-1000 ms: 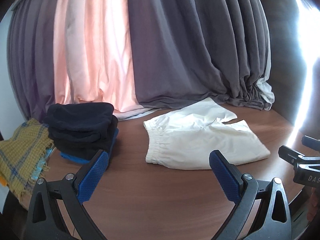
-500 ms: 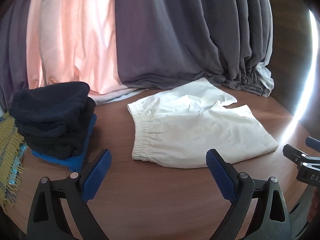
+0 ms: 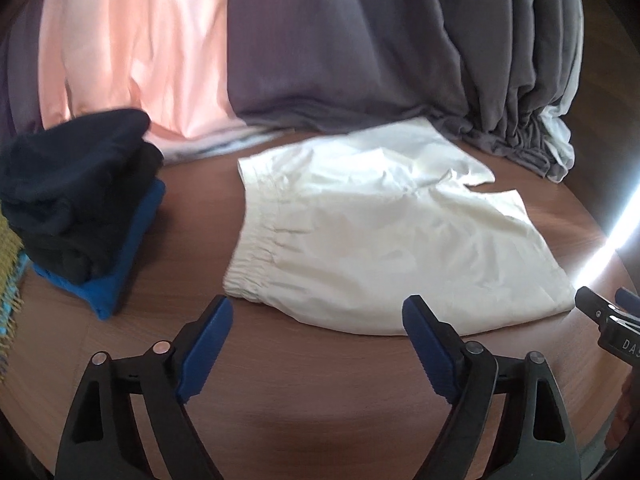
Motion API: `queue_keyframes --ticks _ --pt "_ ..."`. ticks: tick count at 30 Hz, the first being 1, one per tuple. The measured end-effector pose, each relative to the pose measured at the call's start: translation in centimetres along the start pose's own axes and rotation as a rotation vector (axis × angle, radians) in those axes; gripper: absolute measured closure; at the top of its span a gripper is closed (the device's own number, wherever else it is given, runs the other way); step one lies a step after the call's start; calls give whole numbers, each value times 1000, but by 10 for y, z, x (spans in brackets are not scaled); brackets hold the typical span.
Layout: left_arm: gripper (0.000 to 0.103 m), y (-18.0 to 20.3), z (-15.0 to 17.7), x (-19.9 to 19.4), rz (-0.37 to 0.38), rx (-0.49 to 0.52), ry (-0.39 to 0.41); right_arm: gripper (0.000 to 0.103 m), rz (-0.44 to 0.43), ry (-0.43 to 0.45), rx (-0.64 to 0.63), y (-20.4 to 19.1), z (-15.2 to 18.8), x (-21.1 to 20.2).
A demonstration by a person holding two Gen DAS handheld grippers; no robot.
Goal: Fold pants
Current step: 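Move both tools toward the cream shorts lying on the table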
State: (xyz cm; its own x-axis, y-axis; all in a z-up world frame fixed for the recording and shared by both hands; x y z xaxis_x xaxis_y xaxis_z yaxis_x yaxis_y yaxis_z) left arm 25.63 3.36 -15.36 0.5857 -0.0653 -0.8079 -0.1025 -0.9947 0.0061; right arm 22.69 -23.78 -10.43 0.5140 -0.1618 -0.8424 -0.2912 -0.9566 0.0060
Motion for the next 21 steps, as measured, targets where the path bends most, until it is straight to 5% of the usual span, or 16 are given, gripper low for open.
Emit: queue_keyframes --ticks 9,21 --pt "25 -13 -7 50 2 -65 -134 1 36 -78 72 17 0 42" --pt "29 -15 -11 84 -11 -77 -213 11 82 -157 139 29 1 78"
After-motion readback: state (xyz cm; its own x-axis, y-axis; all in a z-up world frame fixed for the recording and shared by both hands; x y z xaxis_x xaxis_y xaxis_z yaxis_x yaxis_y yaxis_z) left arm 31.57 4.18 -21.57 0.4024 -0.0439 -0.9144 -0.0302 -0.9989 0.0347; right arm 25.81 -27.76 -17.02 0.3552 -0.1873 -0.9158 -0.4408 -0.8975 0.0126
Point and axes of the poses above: each gripper's, at about its wrist camera, not at the fingertips, and x roughly the way its jaws point, y to its right, z to its underside, the point moved 4 cm from there along x, roughly the way its jaws point, and after that the axes turned 7 degrees about -y, right-handed, at the moved point
